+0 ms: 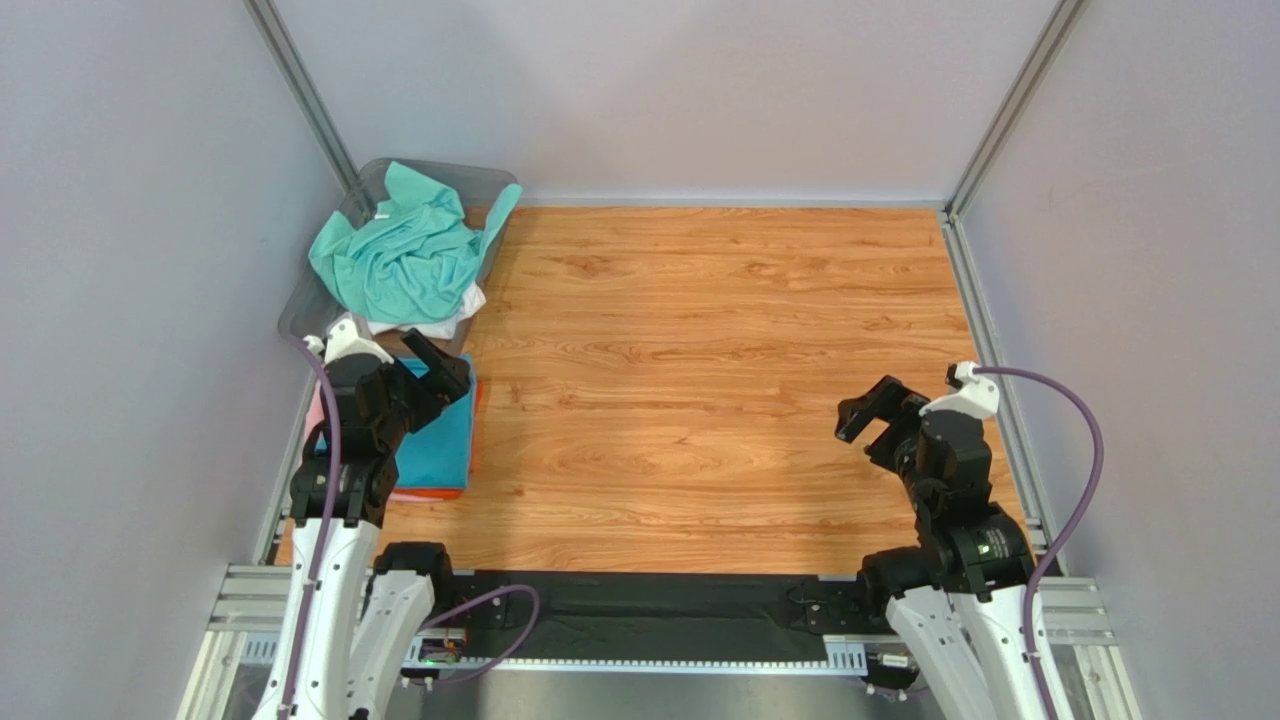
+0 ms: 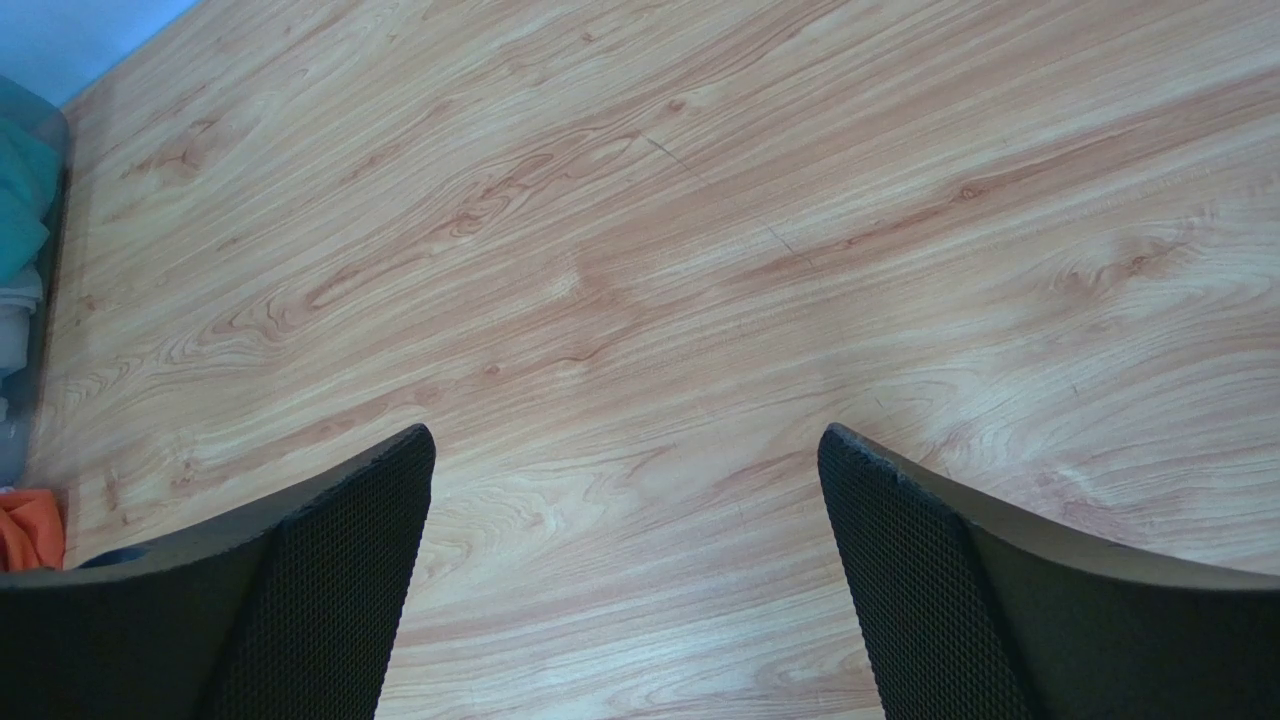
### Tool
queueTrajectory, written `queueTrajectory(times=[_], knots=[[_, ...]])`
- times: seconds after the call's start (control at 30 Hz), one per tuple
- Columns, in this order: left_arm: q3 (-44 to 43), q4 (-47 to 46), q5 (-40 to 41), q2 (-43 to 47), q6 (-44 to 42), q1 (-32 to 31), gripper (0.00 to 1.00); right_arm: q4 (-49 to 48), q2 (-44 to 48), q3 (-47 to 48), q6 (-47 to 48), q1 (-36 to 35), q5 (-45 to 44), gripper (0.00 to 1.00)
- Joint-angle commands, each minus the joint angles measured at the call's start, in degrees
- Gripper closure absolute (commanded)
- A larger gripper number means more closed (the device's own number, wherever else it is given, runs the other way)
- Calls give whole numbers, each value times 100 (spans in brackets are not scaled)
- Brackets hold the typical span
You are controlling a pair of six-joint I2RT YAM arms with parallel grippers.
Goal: Fold and stack the t-shirts
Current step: Grab the tshirt from the pile
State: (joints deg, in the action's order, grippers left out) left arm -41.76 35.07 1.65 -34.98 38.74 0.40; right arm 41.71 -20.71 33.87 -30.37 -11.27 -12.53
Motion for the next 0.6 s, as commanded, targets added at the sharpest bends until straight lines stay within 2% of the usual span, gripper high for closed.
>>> queueTrajectory(times=[0.0, 0.13, 0.23, 0.37, 0.57], knots=[[-175, -70, 116, -61, 90, 4, 0, -137, 93, 217, 58, 11, -4, 0], [-411, -53, 432, -377, 81, 4, 0, -242, 58, 156, 75, 19, 102, 0], [-535, -210, 582, -842, 81, 4, 0, -260, -47, 155, 75, 19, 181, 0], [-1009, -316, 1212, -1650, 107, 12, 0, -269, -205, 208, 93, 19, 199, 0], [-2080, -747, 1663, -3590, -278, 293, 0, -260, -363, 243, 145, 11, 374, 0]])
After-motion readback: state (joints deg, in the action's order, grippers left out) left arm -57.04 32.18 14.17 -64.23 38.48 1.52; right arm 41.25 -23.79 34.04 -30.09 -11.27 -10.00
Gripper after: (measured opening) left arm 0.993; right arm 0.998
